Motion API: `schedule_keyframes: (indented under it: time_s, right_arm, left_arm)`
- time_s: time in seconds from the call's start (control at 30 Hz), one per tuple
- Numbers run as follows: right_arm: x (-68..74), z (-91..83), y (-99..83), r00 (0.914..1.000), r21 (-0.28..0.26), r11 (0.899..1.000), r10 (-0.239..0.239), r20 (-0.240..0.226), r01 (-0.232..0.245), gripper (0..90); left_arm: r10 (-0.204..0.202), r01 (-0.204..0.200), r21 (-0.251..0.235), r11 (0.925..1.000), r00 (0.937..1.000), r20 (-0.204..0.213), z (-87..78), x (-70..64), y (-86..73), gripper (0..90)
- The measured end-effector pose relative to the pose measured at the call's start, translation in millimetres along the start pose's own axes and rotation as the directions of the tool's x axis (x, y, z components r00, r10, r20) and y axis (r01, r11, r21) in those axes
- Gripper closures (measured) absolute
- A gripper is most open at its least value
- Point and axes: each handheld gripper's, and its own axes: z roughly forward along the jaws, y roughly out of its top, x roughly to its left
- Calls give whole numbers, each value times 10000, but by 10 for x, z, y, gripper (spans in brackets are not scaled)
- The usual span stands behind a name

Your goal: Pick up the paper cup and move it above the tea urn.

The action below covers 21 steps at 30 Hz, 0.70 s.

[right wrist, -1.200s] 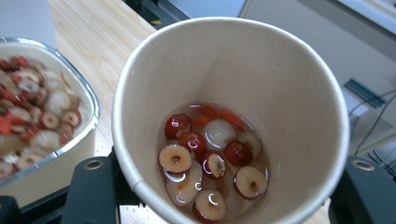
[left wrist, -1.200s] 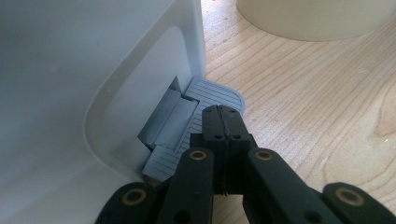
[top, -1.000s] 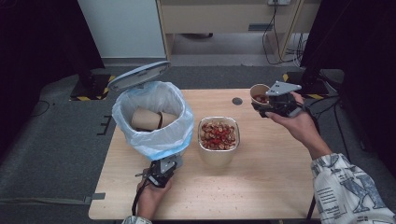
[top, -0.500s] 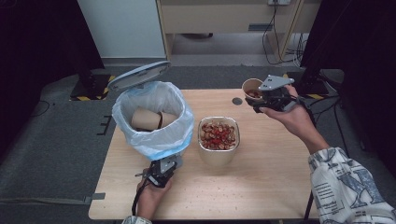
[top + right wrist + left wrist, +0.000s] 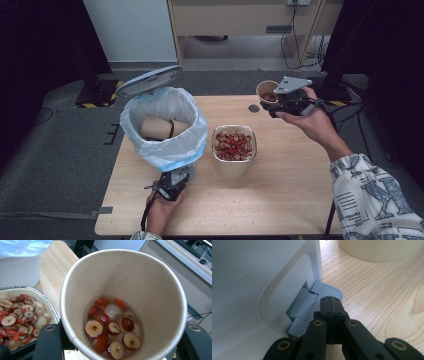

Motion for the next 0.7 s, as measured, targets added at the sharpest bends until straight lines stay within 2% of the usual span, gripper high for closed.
schedule_keyframes:
  time_s: [0.2, 0.4, 0.7]
  right_arm:
    - [38, 40, 41, 9997, -116, 9997, -219, -91, 218, 354]
    - [55, 75, 34, 9988, -133, 9987, -493, 15, 493, 354]
    - [60, 9, 61, 9979, -340, 9974, -632, 153, 637, 352]
  left_arm:
    - [63, -63, 29, 10000, 10000, -33, -3, -1, 0, 900]
    - [-35, 35, 3, 10000, 10000, 4, 2, -7, 5, 900]
    - [35, -35, 51, 10000, 10000, -26, -2, -4, 5, 900]
